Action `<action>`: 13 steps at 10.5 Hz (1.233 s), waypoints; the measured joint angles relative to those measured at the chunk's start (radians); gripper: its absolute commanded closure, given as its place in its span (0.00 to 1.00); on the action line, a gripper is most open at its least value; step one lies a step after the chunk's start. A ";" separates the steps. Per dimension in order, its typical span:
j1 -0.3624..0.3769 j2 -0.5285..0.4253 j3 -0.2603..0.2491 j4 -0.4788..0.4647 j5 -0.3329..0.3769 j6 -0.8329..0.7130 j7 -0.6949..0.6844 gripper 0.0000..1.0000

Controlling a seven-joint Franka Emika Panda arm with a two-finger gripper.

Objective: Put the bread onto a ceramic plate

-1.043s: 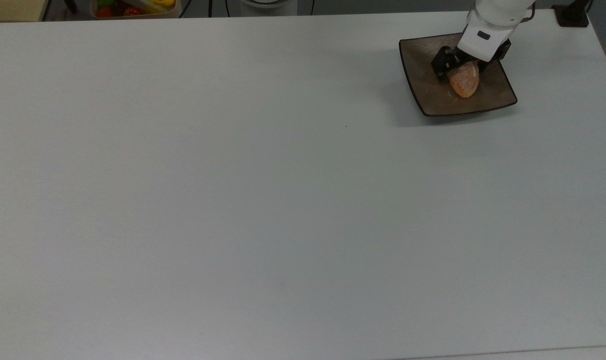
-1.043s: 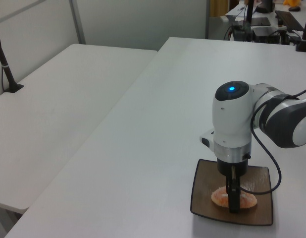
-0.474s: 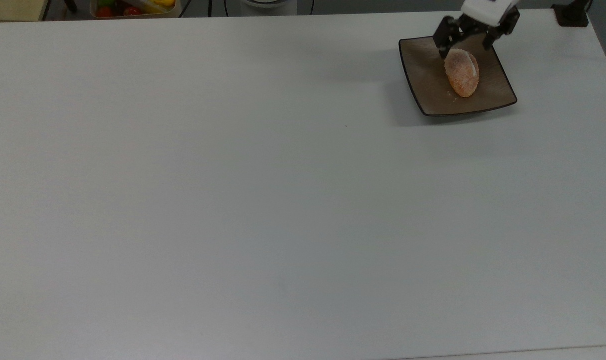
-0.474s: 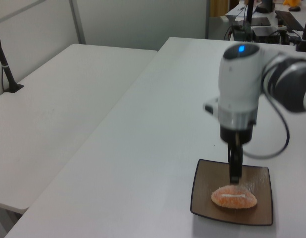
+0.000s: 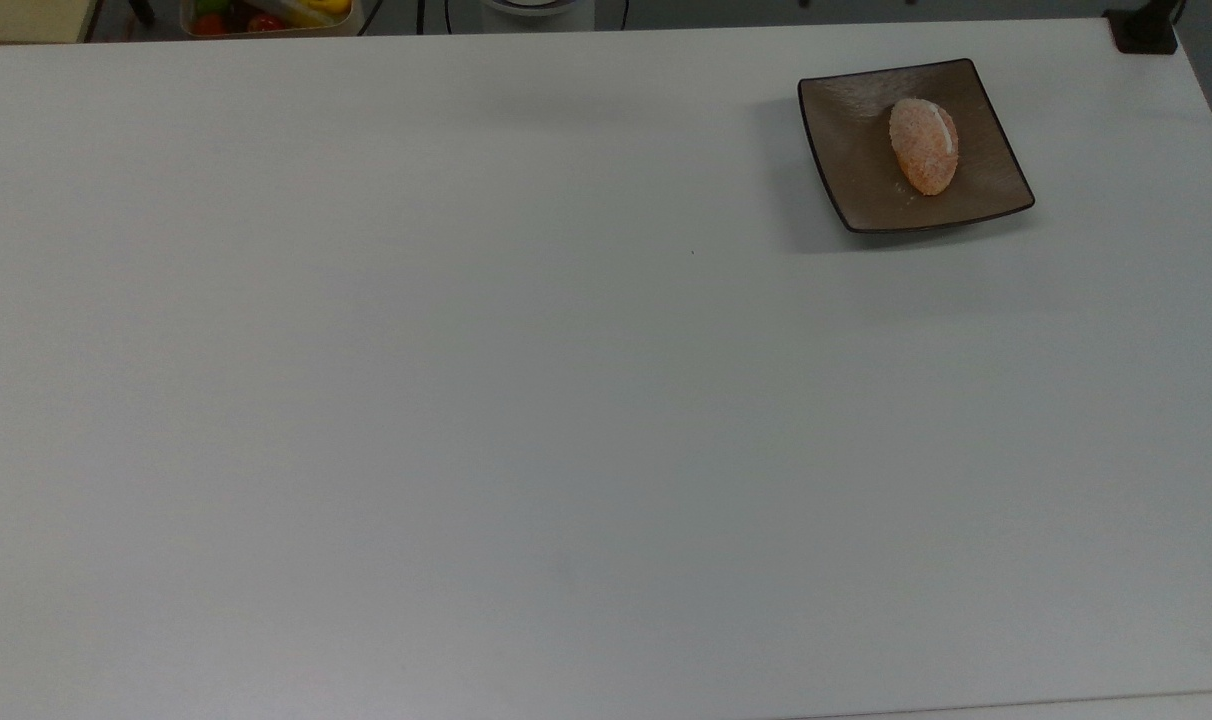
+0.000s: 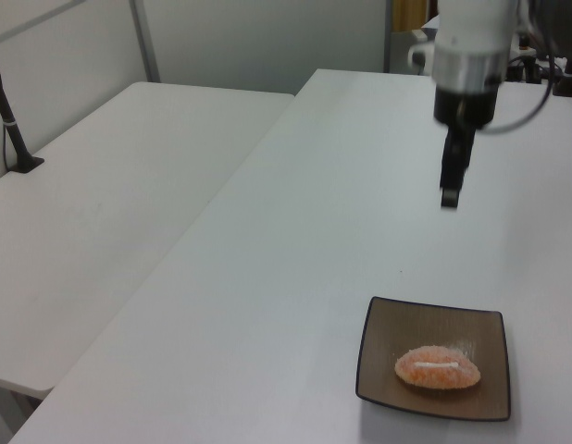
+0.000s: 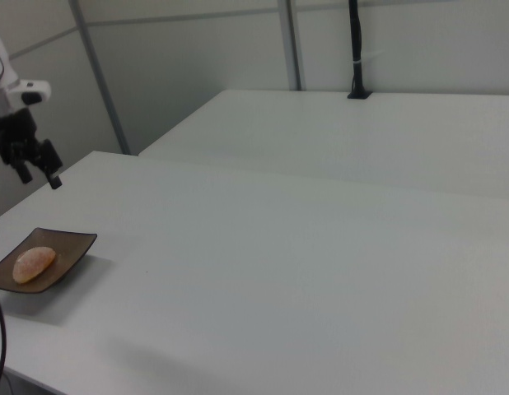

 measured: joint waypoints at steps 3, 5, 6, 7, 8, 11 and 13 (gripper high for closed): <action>-0.131 -0.097 -0.010 0.000 0.000 -0.059 0.000 0.00; -0.232 -0.121 -0.015 -0.001 0.009 -0.081 -0.026 0.00; -0.287 -0.125 -0.017 -0.001 0.021 -0.086 -0.073 0.00; -0.332 -0.127 -0.021 -0.001 0.028 -0.089 -0.121 0.00; -0.357 -0.127 -0.039 -0.001 0.030 -0.089 -0.181 0.00; -0.365 -0.125 -0.138 -0.003 0.033 -0.089 -0.421 0.00; -0.363 -0.113 -0.182 -0.006 0.034 -0.057 -0.550 0.00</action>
